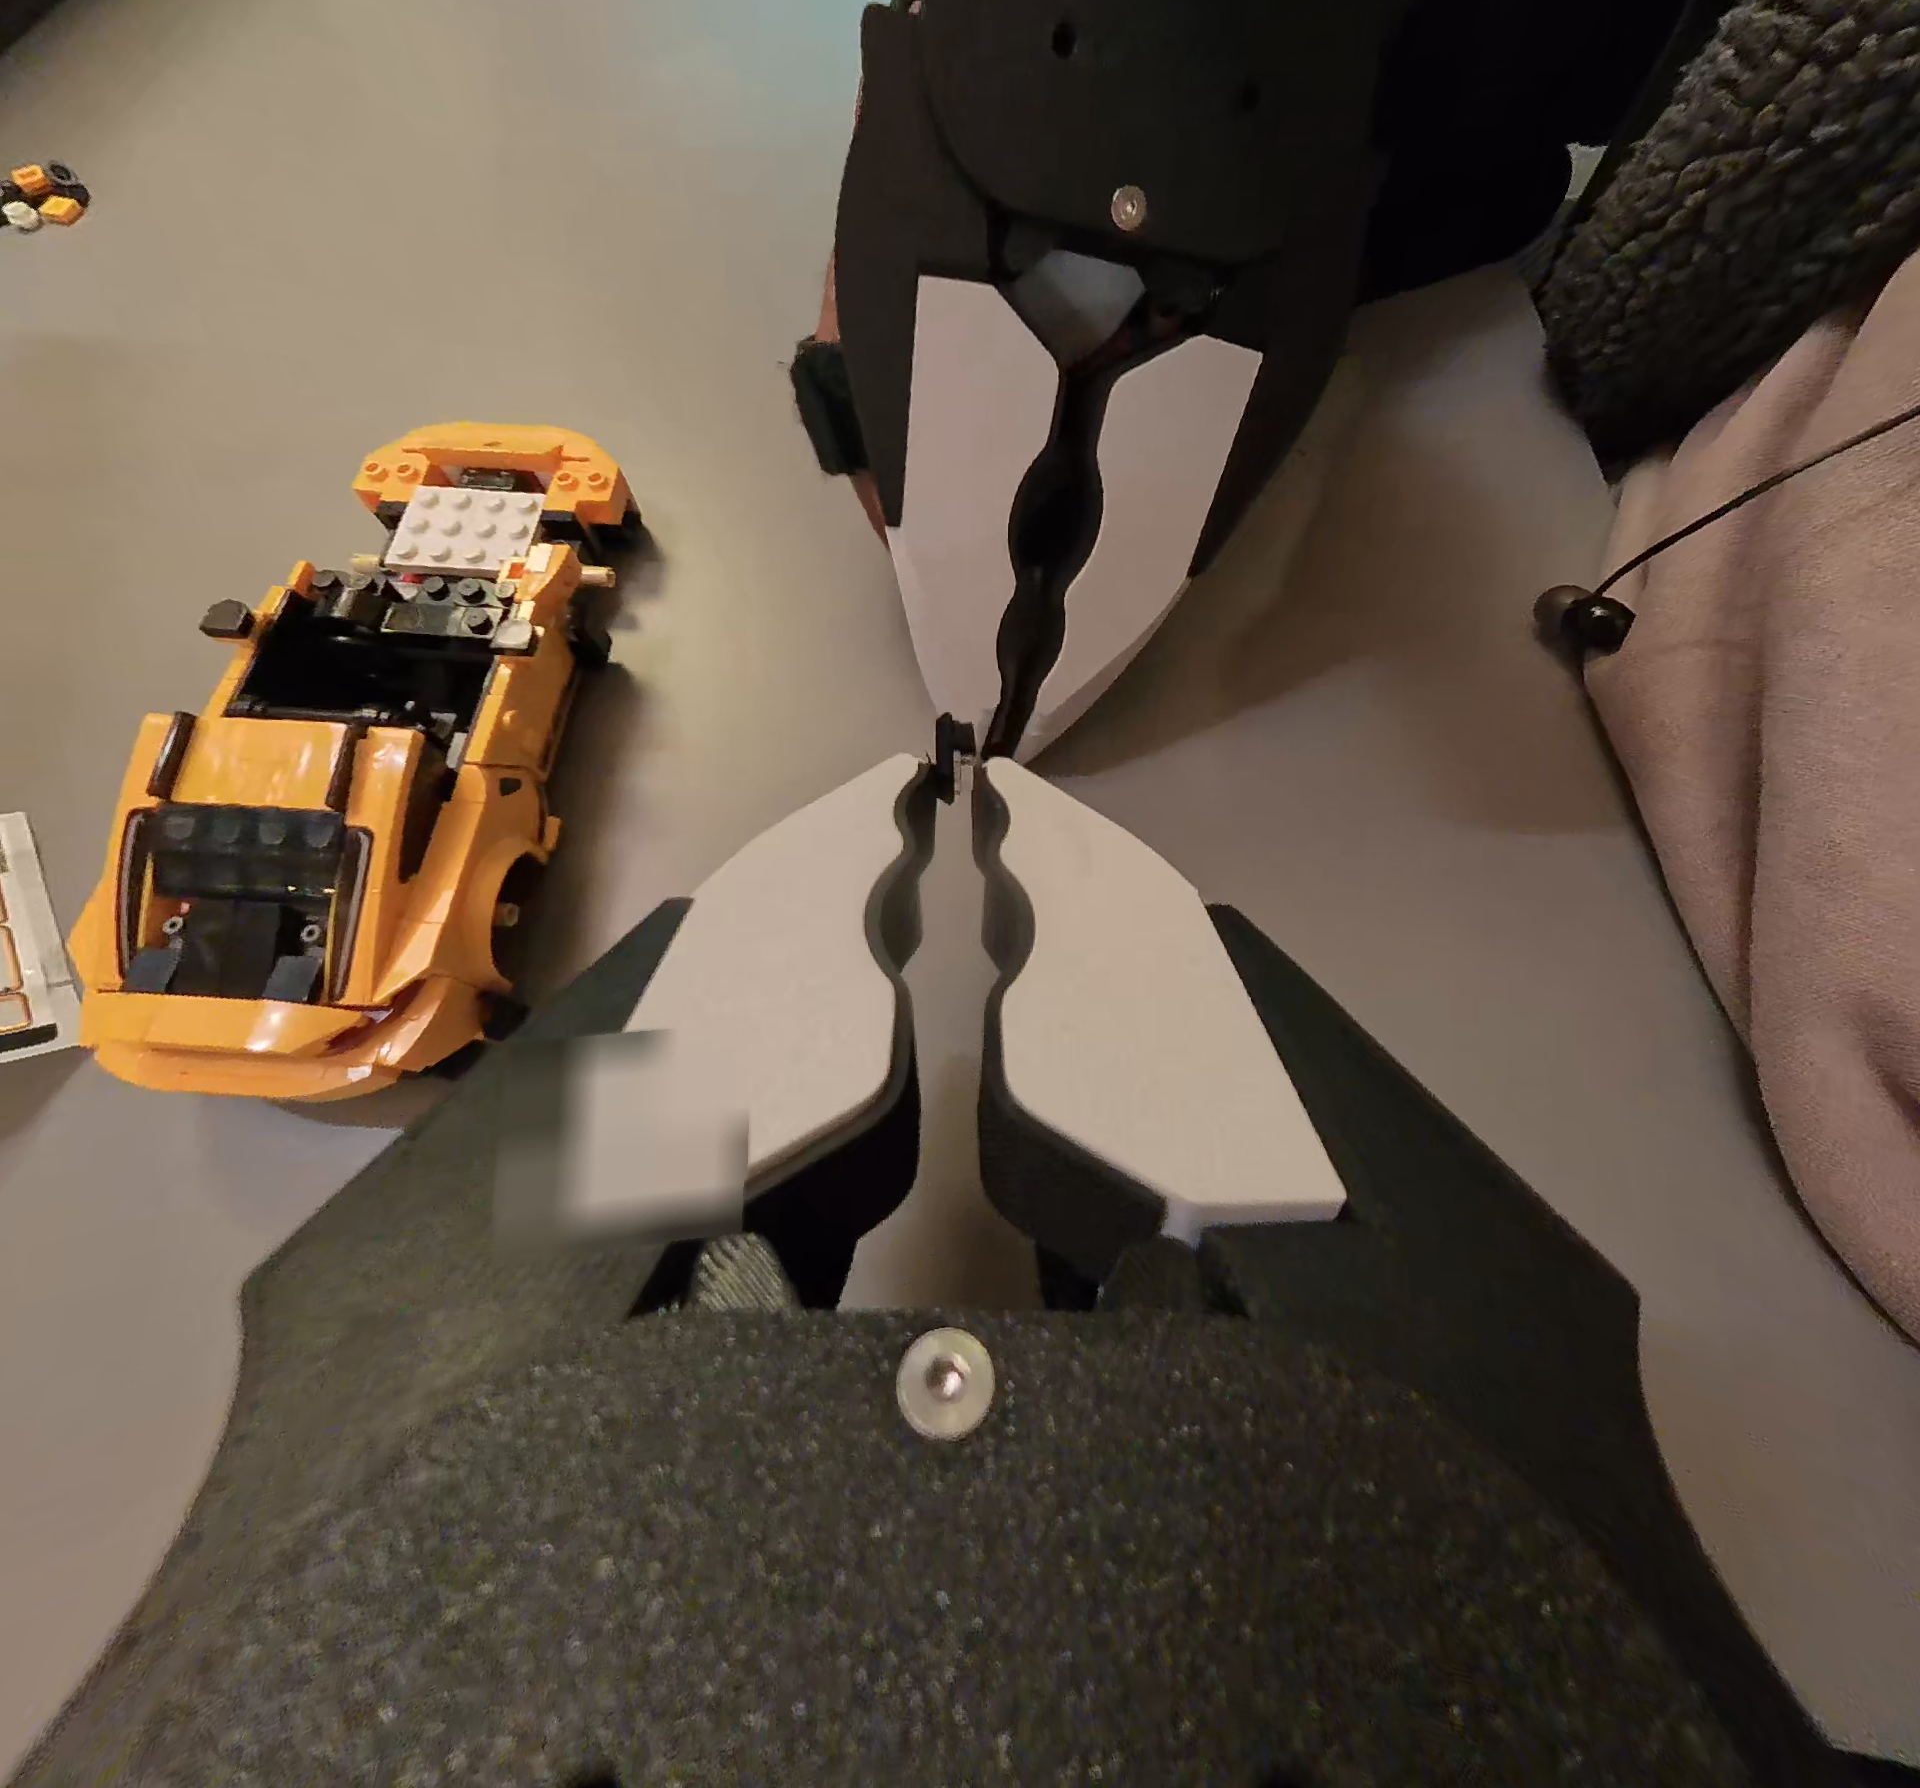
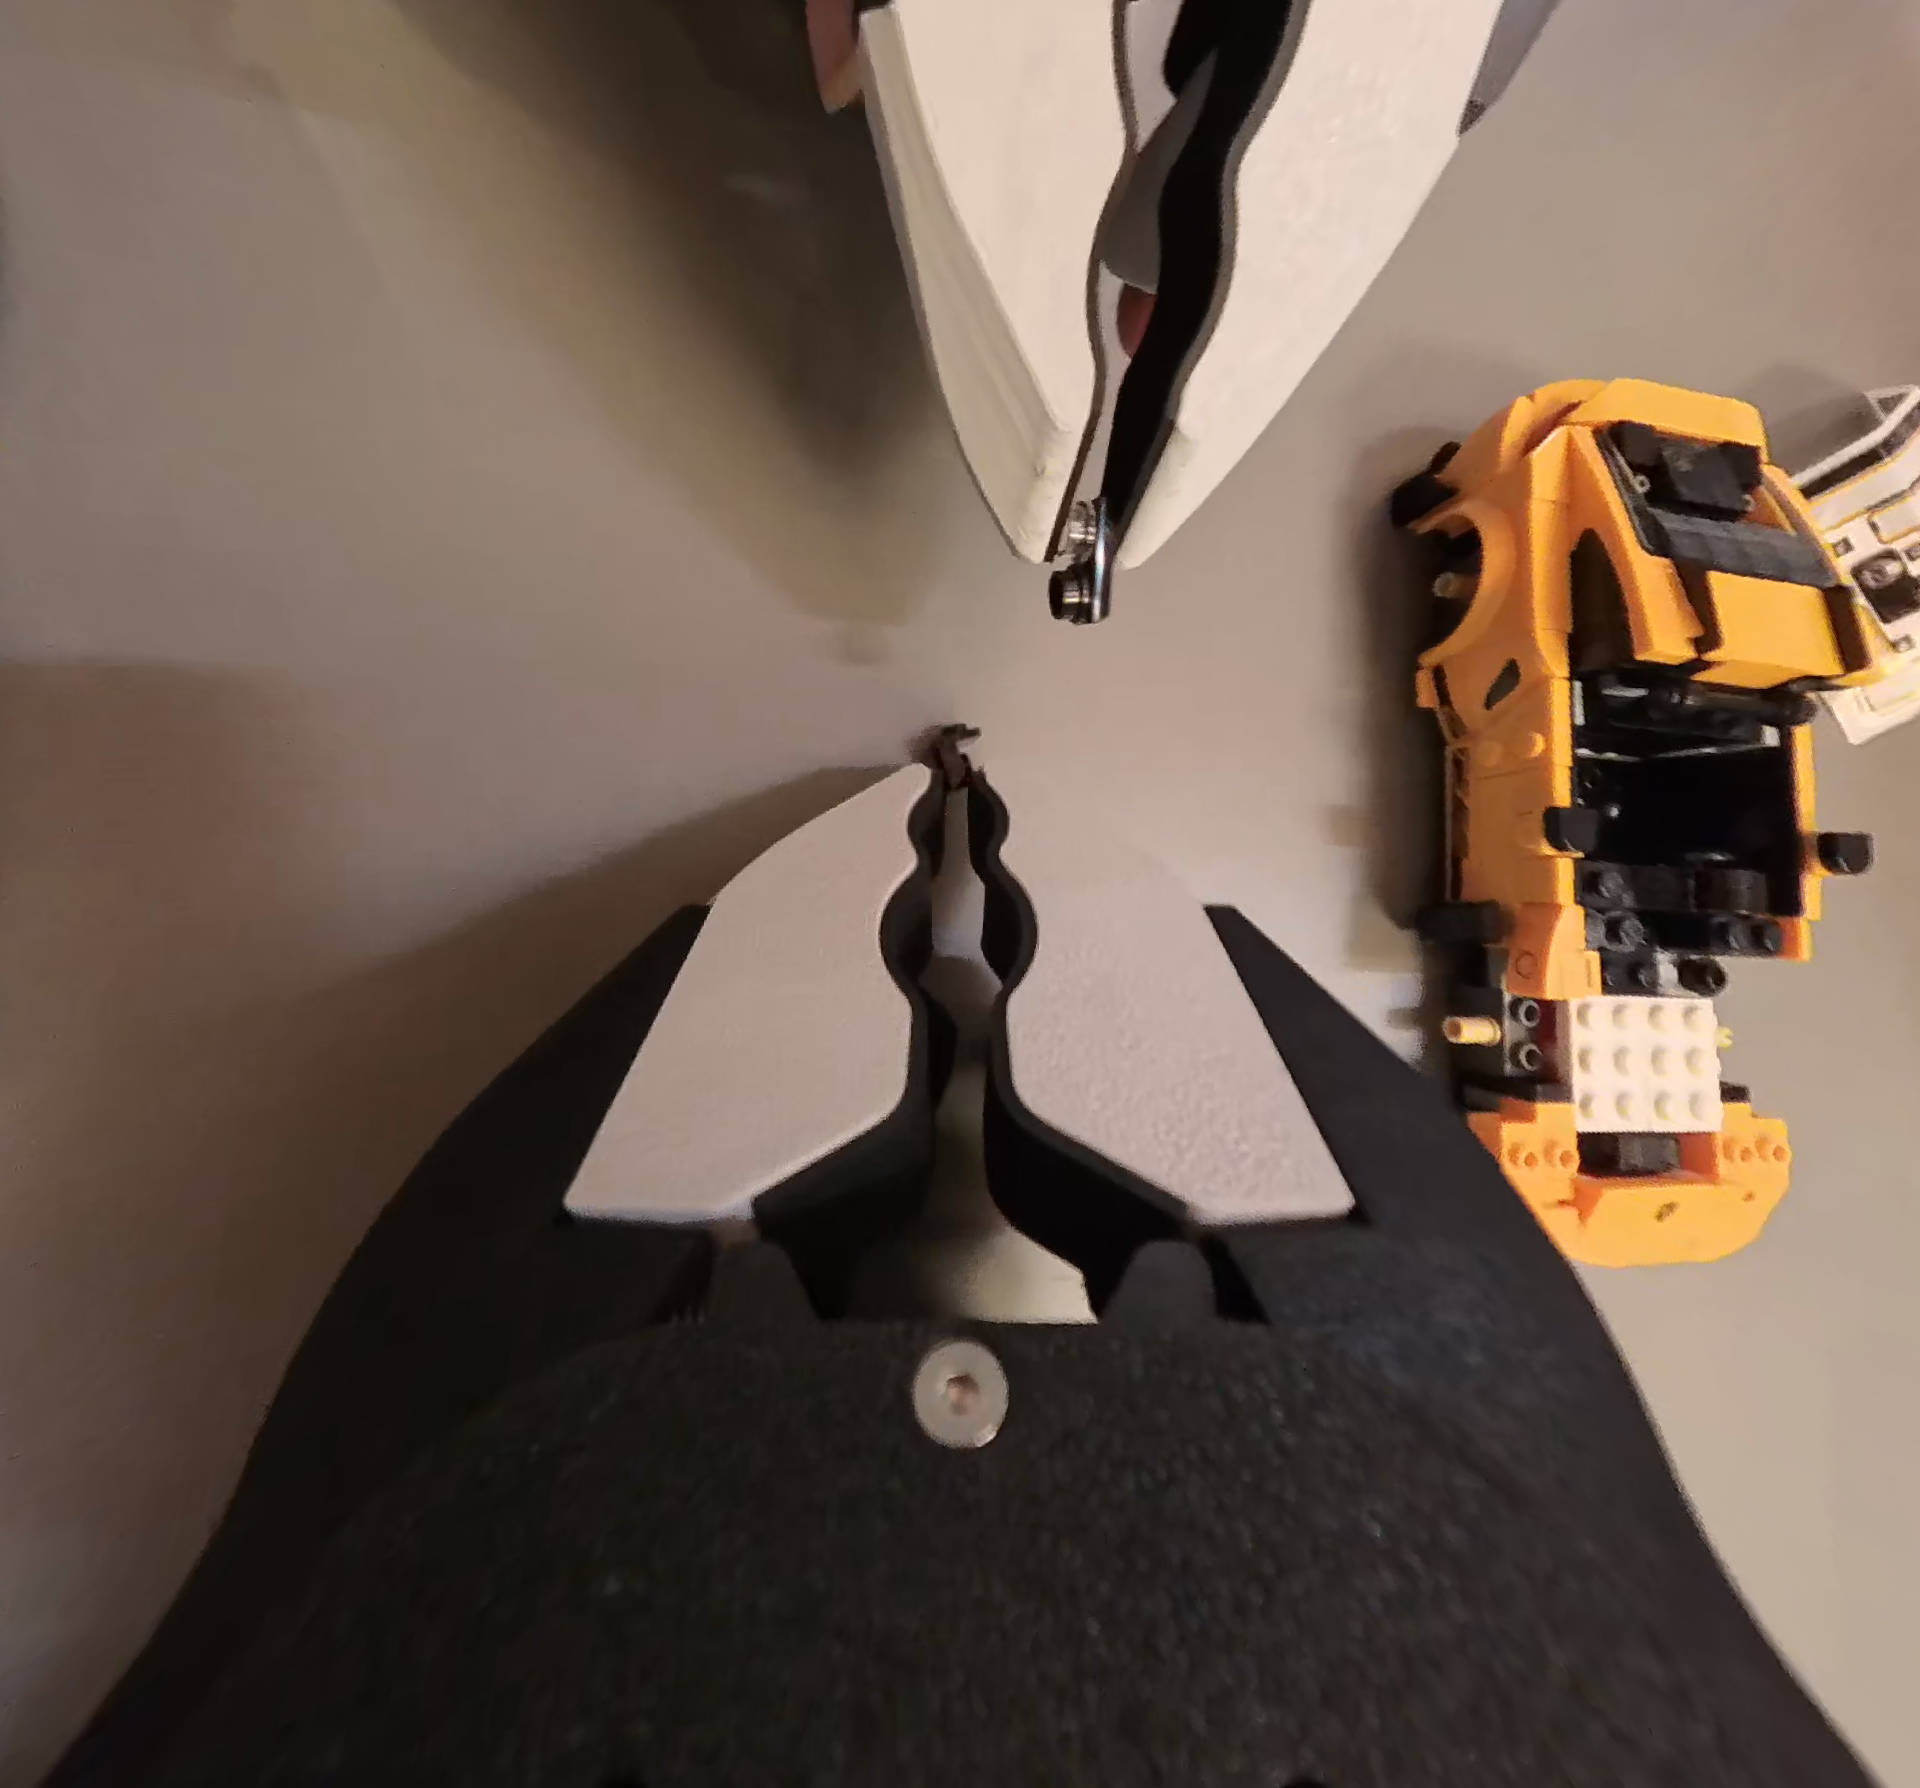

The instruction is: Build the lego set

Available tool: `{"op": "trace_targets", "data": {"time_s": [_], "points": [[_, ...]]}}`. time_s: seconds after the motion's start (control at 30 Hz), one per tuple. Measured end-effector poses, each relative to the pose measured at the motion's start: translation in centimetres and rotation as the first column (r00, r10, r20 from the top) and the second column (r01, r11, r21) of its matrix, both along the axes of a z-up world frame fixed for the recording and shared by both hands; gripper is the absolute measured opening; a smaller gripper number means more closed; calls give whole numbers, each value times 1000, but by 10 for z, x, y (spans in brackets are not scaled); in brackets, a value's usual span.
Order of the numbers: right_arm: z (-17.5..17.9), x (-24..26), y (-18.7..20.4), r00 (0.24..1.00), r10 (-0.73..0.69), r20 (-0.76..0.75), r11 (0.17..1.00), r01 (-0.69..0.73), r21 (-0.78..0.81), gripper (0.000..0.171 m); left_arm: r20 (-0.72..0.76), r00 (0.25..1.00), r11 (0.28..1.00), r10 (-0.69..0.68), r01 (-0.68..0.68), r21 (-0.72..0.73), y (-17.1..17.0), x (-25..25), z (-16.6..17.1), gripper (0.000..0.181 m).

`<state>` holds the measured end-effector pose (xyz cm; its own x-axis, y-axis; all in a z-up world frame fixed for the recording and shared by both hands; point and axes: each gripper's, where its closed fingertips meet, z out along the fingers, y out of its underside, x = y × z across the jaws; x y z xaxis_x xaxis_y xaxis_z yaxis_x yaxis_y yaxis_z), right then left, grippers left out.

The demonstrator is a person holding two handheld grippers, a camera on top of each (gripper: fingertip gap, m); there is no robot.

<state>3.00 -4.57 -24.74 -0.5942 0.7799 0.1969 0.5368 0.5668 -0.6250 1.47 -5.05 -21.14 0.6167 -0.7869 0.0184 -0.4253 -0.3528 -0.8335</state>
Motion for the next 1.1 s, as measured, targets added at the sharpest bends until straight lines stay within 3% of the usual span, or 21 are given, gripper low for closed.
{"op": "trace_targets", "data": {"time_s": [0.33, 0.83, 0.97, 1.1], "points": [[2, 1, 19, 996, -89, 8, 996, 89, 10, 3, 11, 1000, 1000, 22, -21, -14, 3, -1, -5, 6], [26, -4, 26, 988, -98, -120, 986, 81, -145, 3, 56, 997, 998, 57, -59, 28, 9, -4, 3, 6], [22, -2, 23, 992, -93, -87, 983, 78, -166, 3, 41, 998, 998, 50, -51, 26, 7, -2, 2, 6], [4, -1, 37, 983, -182, 13, 981, 183, -58, 3, 3, 1000, 1000, 22, -22, 5, 3, 6, -6, 6]]}}
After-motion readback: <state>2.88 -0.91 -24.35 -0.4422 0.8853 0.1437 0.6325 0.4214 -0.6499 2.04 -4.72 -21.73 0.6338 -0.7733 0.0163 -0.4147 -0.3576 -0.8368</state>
